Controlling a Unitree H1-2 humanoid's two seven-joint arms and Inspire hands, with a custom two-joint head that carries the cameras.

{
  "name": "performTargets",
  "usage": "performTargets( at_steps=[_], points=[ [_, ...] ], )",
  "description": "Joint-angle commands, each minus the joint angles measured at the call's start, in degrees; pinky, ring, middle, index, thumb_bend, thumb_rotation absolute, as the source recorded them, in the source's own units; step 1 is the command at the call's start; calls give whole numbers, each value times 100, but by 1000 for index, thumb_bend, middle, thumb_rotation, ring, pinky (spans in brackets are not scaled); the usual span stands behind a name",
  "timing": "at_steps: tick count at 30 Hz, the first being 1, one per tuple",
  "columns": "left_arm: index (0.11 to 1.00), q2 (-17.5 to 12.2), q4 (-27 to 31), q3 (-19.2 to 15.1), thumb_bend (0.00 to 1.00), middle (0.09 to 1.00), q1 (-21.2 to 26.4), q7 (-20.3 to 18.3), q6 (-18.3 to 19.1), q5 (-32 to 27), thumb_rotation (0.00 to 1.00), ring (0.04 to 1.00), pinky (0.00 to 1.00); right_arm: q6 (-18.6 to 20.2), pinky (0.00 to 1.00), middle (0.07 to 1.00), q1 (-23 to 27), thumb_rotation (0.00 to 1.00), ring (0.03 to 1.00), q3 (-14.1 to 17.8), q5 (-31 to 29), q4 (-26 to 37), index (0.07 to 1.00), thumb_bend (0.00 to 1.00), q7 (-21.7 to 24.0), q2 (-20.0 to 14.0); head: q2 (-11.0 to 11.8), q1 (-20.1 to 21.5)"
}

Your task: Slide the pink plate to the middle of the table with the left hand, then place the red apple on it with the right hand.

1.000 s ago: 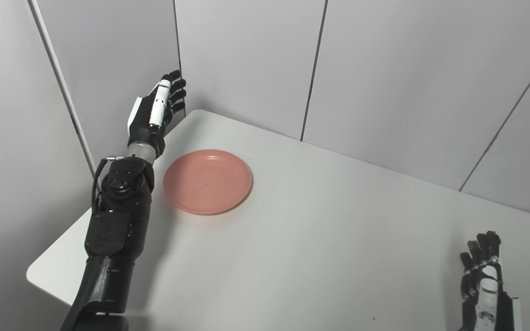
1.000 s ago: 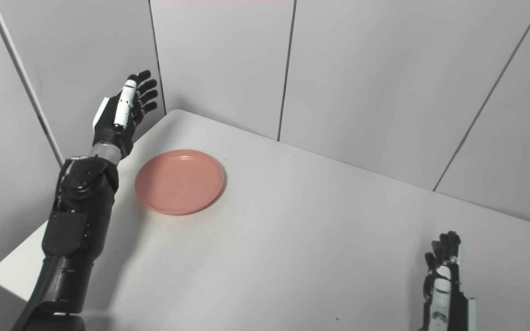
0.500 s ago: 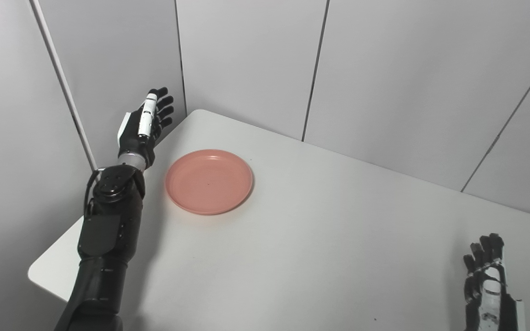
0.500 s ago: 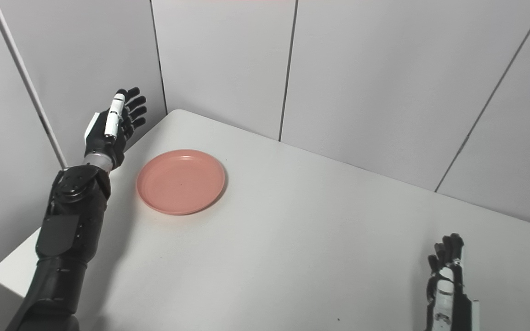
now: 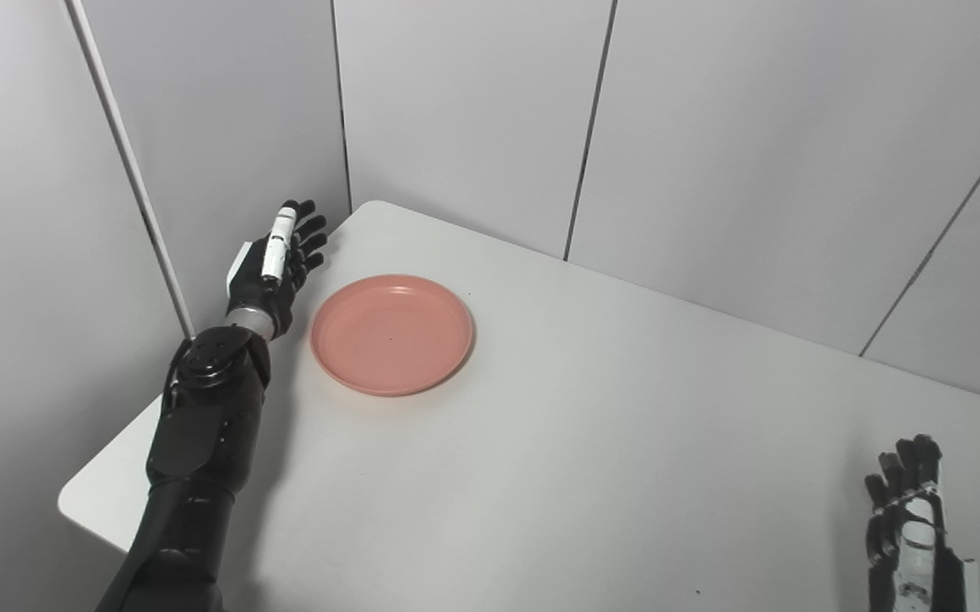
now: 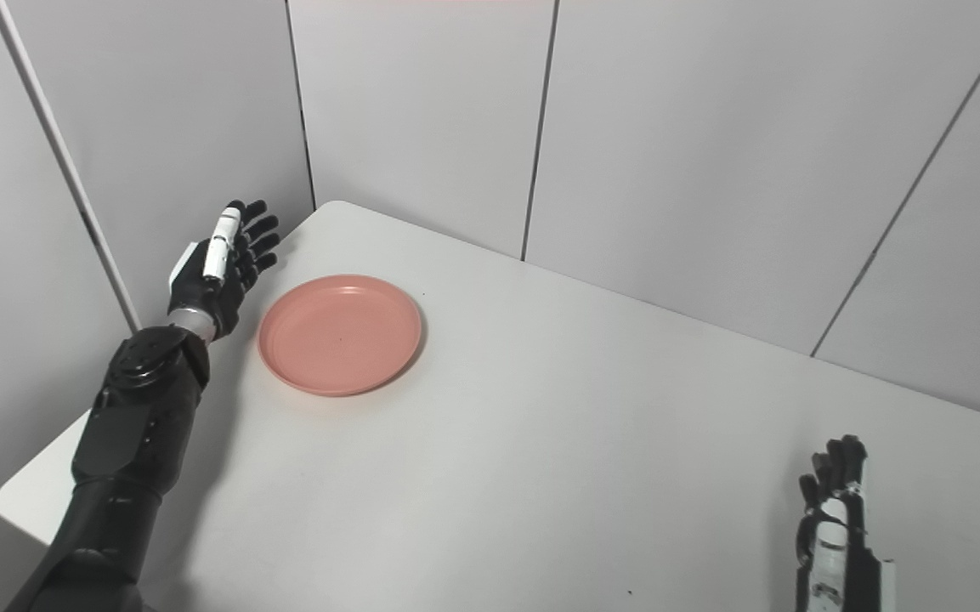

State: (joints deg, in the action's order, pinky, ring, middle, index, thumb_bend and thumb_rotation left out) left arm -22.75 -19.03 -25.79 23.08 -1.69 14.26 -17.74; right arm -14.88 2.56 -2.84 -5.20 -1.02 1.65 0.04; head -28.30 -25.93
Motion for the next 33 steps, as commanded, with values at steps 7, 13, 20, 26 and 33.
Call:
performTargets(
  at_steps=[7, 13, 20, 26, 33],
  points=[
    [889, -177, -11, 40, 312, 909, 123, -86, -290, -92, 1000, 921, 933, 43, 1000, 1000, -268, 1000, 998, 87, -5, -200, 1000, 96, 75, -124, -20, 6],
    [883, -194, -27, 75, 298, 905, 45, -84, -306, -69, 1000, 920, 933, 79, 1000, 1000, -278, 1000, 999, 84, -38, -155, 1000, 99, 89, -133, -23, 10],
    [890, -224, -104, 51, 299, 911, -5, -139, -321, -124, 1000, 924, 939, 113, 1000, 1000, -281, 1000, 999, 84, 10, -138, 1000, 95, 65, -147, -31, 15],
    [889, -213, -278, 46, 292, 911, -1, -175, -460, -116, 1000, 924, 941, 171, 1000, 1000, -300, 1000, 998, 81, 5, -89, 1000, 96, 64, -151, -36, 21],
    [879, -240, -442, 98, 287, 903, -5, -252, -601, -118, 1000, 918, 935, 120, 1000, 1000, -294, 1000, 998, 89, -20, -98, 1000, 85, 74, -140, -52, 32]
  ],
)
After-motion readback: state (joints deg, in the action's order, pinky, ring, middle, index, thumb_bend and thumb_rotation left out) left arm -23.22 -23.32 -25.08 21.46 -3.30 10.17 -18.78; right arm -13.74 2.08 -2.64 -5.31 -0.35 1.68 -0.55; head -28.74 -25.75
